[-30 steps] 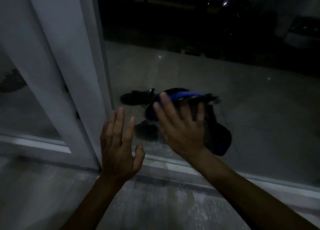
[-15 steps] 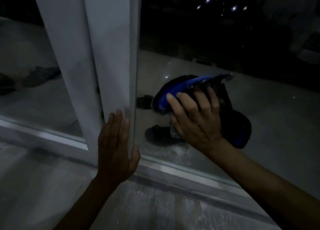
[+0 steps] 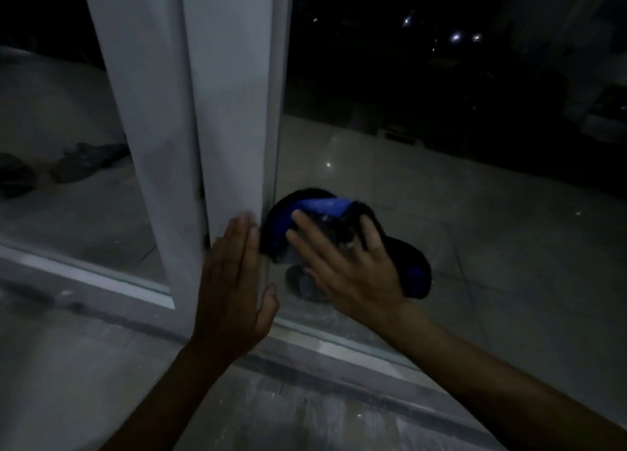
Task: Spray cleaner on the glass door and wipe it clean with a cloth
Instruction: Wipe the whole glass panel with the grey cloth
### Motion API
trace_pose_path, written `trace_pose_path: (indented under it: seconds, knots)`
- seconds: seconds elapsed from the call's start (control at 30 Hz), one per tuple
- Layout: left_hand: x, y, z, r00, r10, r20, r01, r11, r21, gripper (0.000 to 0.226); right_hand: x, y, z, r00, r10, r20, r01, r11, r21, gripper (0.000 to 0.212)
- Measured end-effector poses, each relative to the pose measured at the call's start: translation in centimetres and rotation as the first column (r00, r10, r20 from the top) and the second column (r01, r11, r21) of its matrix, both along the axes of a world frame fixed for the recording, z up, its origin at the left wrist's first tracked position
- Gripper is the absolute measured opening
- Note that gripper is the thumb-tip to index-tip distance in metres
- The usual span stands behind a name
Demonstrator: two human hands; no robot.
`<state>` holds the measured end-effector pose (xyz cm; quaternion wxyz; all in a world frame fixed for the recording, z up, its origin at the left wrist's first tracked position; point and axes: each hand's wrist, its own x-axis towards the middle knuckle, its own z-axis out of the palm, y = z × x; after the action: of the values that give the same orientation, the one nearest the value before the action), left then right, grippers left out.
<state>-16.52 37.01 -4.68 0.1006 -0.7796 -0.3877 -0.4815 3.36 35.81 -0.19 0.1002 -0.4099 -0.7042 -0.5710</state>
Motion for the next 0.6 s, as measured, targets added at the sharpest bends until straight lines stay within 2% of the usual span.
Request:
trace_pose_path:
  seconds: [0.1,0.17,0.33,0.4,0.47,0.53,0.6]
  knots:
    - [-0.9,0.1,-0.5,1.0,-0.001,-0.016,0.001,0.999,-0.034,0.089,1.9,-0.5,-1.5,0.974,0.003,0.228,0.035,0.987,-0.16,0.053]
    - [-1.1,-0.2,-0.7,1.0,-0.013,-0.007,0.012,0.998,-0.057,0.089,2.8,-1.1,-0.9,0.97,0.003,0.243,0.043,0.982,-0.185,0.055]
    - [-1.4,-0.8,-1.0,0.999,-0.025,0.026,0.026,0.999,-0.04,0.087,-0.2,-0.3,1.5,0.996,0.017,-0.085,-0.017,1.0,0.0,0.049]
    - [-1.6,-0.8,-1.1,0.999,-0.024,0.029,0.025,0.999,-0.038,0.085,-1.9,0.7,0.6,0.99,0.032,-0.139,-0.027,0.999,0.041,0.049]
    - [-1.8,-0.8,-1.1,0.999,-0.029,0.019,0.03,0.999,-0.028,0.085,-1.7,0.9,-1.5,0.998,0.032,-0.047,-0.033,0.999,-0.029,0.047]
    - [-1.9,-0.9,-1.3,0.999,-0.029,0.014,0.029,0.999,-0.036,0.087,0.3,0.4,-3.7,0.988,0.029,0.154,-0.003,0.986,-0.169,0.043]
    - [-1.7,-1.3,-1.3,0.999,-0.034,0.011,0.035,0.998,-0.045,0.089,2.8,-1.0,-4.6,0.961,0.012,0.275,0.065,0.961,-0.268,0.047]
